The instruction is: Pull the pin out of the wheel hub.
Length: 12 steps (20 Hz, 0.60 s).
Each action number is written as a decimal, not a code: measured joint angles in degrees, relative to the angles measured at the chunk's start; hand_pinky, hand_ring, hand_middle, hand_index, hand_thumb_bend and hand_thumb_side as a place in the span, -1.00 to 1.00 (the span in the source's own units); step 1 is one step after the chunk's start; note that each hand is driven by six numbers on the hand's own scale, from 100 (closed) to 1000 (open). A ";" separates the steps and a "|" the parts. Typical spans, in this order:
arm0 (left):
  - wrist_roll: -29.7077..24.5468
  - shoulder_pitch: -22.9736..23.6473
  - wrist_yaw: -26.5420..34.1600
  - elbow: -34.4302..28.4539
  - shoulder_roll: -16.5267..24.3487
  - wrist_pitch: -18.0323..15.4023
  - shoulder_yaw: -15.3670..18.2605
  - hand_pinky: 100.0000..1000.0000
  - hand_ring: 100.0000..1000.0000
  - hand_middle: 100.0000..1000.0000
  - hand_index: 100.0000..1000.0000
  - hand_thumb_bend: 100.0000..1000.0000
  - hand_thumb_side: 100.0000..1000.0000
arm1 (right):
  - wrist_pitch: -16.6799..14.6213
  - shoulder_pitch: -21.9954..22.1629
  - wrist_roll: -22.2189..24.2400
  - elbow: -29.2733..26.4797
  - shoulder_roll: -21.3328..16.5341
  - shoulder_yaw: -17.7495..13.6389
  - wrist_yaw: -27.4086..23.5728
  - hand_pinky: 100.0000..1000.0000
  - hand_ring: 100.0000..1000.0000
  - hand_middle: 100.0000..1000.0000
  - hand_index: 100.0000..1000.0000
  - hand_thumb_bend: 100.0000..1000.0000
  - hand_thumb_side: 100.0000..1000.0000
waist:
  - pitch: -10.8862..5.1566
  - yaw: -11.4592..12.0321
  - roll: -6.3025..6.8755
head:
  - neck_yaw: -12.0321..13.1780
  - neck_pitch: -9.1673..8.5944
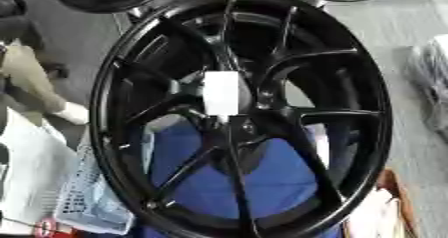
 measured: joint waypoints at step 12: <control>-4.62 -1.14 -8.59 0.00 8.19 -0.45 -1.30 0.62 0.30 0.25 0.40 -0.95 0.11 | 0.04 0.12 0.02 0.00 -0.03 0.01 0.00 0.37 0.33 0.41 0.44 -1.00 -0.33 | -0.03 -0.03 0.51 | -0.23 0.30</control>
